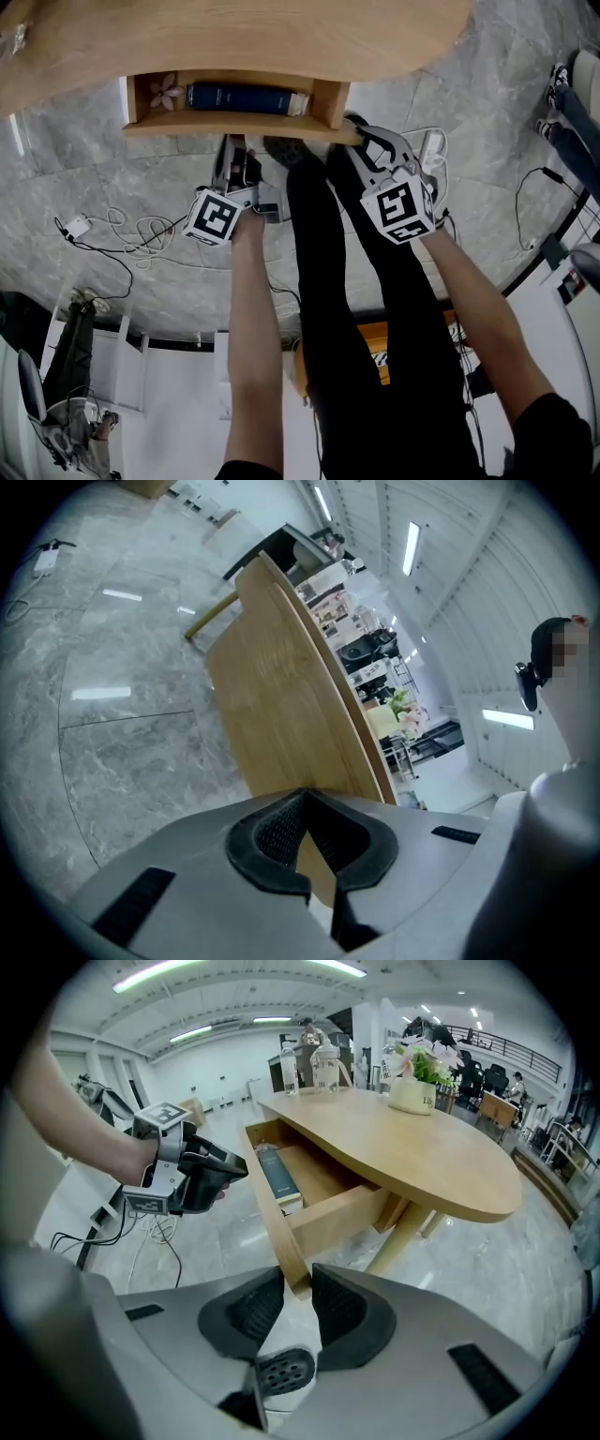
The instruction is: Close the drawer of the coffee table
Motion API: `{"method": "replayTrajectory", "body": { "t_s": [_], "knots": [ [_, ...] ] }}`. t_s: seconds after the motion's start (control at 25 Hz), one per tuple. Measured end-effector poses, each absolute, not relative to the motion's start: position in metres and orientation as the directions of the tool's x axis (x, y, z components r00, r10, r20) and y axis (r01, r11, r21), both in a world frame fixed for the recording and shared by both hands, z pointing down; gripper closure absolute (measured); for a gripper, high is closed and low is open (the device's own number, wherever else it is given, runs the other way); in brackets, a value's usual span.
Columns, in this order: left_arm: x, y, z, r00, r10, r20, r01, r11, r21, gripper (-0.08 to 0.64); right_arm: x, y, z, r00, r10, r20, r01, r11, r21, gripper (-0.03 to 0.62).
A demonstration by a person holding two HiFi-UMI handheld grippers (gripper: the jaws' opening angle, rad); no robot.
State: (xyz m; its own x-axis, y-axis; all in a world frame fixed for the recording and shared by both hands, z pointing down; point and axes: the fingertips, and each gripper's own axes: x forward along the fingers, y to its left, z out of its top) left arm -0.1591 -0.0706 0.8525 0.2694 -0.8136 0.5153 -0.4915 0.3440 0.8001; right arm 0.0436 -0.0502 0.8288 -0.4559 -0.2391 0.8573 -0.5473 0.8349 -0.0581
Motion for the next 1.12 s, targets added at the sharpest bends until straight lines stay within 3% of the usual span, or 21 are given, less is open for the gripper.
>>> {"method": "replayTrajectory", "body": {
  "t_s": [0.36,0.84,1.12],
  "knots": [
    [-0.151,-0.107,0.841,0.226,-0.853,0.471,-0.404,0.358,0.842,0.551,0.046,-0.085,0.819,-0.467,-0.301,0.831,-0.616,0.785,-0.063,0.505],
    [-0.130,-0.158,0.842,0.305,-0.845,0.438,-0.491,0.255,0.833,0.551,0.064,-0.132,0.832,-0.445,-0.351,0.824,-0.662,0.749,-0.039,0.503],
    [-0.125,-0.170,0.847,0.301,-0.839,0.454,-0.492,0.271,0.827,0.551,0.069,-0.146,0.834,-0.436,-0.375,0.818,-0.681,0.732,-0.027,0.502]
  ]
}}
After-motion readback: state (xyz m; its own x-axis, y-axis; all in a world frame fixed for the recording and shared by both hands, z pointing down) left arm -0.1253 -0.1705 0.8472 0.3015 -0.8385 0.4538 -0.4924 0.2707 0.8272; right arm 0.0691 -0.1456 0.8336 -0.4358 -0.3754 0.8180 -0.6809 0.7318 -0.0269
